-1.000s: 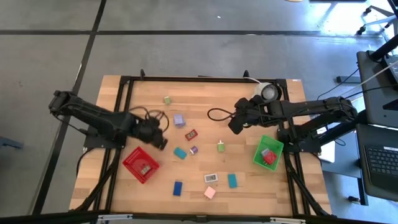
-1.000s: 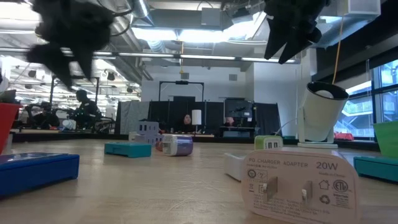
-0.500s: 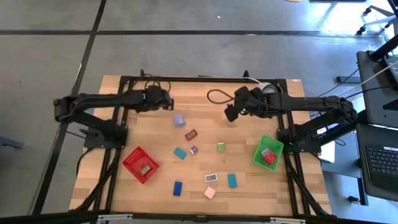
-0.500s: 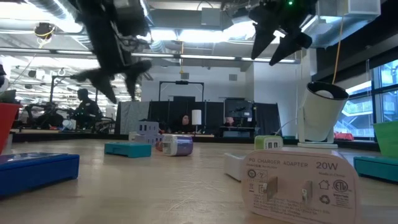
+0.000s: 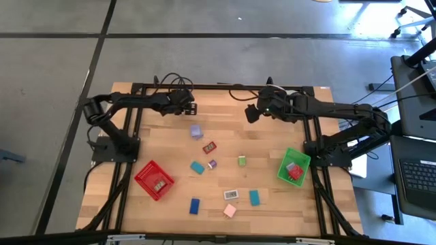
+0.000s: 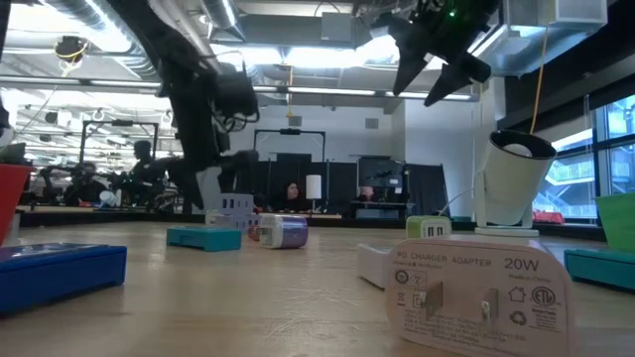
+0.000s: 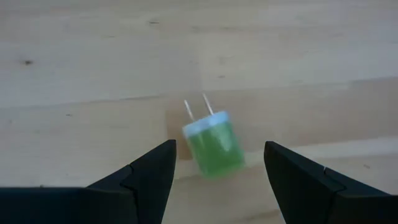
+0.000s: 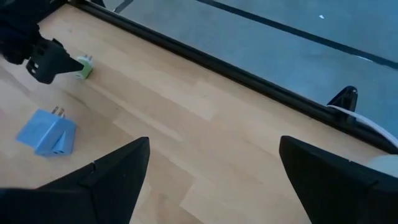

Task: Pick & Place Office items
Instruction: Put the top green power adapter into the green bin

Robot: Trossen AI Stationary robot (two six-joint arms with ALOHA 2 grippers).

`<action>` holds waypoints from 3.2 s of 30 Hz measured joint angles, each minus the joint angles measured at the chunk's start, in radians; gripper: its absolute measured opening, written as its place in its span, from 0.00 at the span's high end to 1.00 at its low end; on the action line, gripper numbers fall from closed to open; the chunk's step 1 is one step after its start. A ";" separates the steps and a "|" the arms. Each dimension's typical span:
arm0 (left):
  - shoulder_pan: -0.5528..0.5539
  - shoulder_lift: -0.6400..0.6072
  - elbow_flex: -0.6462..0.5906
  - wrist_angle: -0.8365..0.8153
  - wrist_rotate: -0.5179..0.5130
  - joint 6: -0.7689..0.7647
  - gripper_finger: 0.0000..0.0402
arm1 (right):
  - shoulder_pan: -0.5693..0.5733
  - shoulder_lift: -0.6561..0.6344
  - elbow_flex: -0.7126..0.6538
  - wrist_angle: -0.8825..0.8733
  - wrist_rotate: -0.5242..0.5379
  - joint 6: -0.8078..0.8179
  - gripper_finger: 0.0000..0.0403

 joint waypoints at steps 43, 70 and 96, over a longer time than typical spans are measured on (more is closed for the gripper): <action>-0.020 -0.007 0.065 0.161 0.070 0.201 0.68 | -0.139 0.000 0.000 0.000 -0.104 -0.109 0.10; -0.317 -0.215 0.096 0.553 -0.162 0.990 0.67 | -0.140 0.054 0.000 0.525 -0.379 0.149 0.10; -0.370 -0.215 0.096 0.569 -0.184 0.997 0.67 | -0.142 0.317 0.000 0.927 -0.603 0.138 0.22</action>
